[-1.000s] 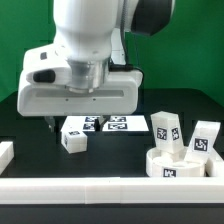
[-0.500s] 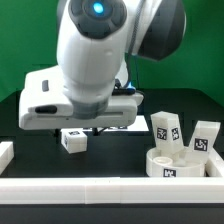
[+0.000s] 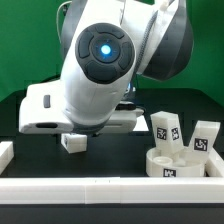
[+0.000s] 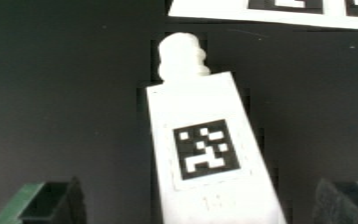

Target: Assemble stool

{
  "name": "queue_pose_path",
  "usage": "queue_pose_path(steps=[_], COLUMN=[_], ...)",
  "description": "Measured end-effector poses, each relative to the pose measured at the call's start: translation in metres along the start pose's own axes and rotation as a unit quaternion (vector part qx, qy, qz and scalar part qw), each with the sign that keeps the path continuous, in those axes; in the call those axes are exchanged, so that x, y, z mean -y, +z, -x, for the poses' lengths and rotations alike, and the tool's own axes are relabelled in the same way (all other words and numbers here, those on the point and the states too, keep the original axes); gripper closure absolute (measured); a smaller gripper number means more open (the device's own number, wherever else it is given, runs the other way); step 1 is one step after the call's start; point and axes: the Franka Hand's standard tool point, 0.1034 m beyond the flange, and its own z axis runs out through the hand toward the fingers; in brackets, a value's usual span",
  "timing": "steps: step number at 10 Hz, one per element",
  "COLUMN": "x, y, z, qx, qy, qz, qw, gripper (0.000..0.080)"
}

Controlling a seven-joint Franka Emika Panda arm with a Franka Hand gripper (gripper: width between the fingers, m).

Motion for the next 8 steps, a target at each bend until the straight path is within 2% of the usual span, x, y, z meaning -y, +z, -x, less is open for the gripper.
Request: queue_pose_path(steps=[2, 6, 8], x=[-0.002, 0.005, 0.004], y=[0.007, 0.03, 0.03], z=[-0.001, -0.002, -0.005], qx=[0.006, 0.013, 0.006], qy=[0.001, 0.0, 0.001], qz=[-0.002, -0.004, -0.003], qw=[1.0, 1.0, 1.0], gripper=[0.0151, 0.0151, 0.0151])
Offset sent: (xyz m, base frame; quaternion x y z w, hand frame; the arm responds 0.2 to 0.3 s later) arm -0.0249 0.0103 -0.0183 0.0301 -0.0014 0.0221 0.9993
